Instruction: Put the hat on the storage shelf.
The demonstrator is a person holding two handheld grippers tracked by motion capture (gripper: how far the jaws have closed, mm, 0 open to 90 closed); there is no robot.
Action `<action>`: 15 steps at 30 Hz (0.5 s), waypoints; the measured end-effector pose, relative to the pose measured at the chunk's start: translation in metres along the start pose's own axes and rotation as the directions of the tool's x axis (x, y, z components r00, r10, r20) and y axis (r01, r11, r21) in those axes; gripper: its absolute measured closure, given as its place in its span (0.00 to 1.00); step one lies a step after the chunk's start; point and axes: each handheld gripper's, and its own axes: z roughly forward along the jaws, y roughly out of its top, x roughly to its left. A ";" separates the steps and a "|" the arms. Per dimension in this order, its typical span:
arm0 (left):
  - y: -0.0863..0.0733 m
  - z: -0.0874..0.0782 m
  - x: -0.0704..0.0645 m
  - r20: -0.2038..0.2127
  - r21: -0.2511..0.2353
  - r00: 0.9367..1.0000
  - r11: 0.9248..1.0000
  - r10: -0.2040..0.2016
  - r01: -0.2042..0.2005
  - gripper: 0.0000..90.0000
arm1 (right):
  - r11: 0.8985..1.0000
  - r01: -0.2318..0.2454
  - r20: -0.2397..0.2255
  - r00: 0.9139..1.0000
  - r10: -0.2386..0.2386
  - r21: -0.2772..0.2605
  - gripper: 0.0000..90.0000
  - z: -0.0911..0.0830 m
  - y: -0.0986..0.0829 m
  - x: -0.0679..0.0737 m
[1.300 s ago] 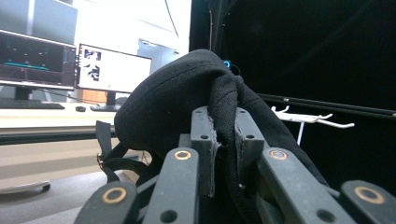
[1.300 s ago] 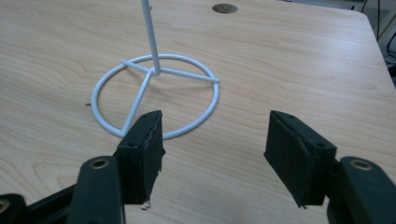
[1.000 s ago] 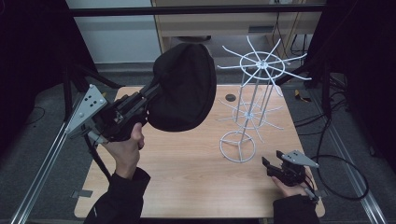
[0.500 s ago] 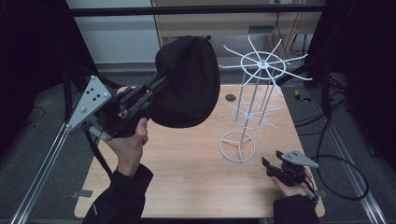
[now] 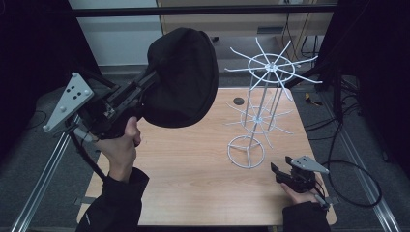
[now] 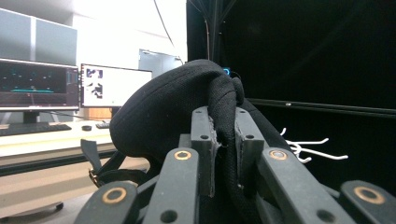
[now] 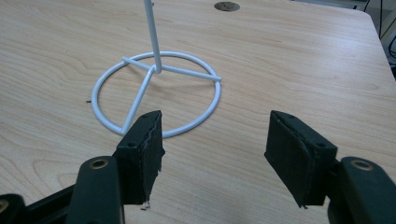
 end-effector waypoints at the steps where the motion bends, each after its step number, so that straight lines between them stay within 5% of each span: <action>1: 0.000 0.001 -0.002 0.007 0.008 1.000 1.000 -0.009 0.009 0.90 | 1.000 0.004 0.000 1.000 -0.004 -0.001 0.41 0.000 0.000 0.000; 15: -0.020 0.036 -0.015 0.047 0.081 0.999 0.997 -0.019 0.015 0.90 | 1.000 0.003 -0.005 1.000 -0.003 0.002 0.41 0.000 0.000 0.000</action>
